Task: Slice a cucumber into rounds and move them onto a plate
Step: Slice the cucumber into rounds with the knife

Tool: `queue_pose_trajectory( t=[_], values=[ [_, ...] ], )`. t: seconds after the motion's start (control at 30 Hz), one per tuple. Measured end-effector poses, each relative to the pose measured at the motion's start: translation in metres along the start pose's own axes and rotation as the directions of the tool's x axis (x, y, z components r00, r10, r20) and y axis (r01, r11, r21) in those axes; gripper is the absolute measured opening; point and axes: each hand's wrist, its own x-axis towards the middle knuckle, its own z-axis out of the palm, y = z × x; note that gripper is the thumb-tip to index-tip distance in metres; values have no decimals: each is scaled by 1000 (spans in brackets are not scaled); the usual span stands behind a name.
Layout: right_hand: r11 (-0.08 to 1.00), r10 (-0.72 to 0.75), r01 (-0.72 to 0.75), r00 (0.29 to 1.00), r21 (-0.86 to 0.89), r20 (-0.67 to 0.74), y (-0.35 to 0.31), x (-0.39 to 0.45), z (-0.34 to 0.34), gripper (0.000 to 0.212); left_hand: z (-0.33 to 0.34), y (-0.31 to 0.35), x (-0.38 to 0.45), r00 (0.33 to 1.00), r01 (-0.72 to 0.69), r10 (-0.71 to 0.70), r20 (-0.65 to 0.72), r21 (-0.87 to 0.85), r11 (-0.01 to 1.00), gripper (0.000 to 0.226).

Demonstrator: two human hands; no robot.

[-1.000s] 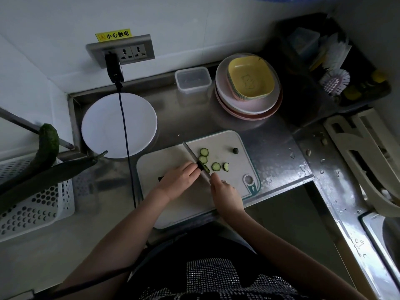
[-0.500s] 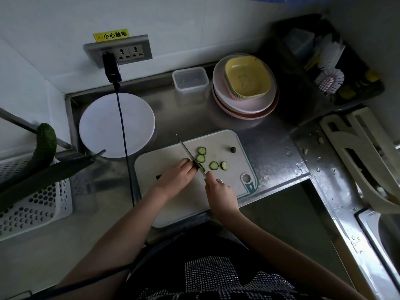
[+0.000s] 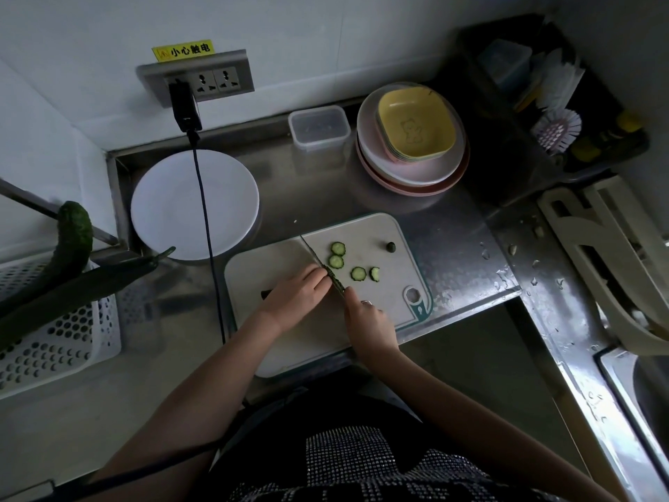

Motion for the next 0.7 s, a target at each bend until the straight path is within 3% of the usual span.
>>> queue_pose_trajectory(
  t=[0.37, 0.7],
  values=[
    [995, 72, -69, 997, 78, -29, 4, -2, -5, 8, -8, 1, 0, 998, -5, 4, 69, 16, 1000, 57],
    [998, 1, 5, 995, 61, -99, 3, -13, -3, 12, -12, 0, 0, 998, 18, -19, 59, 14, 1000, 42]
  ],
)
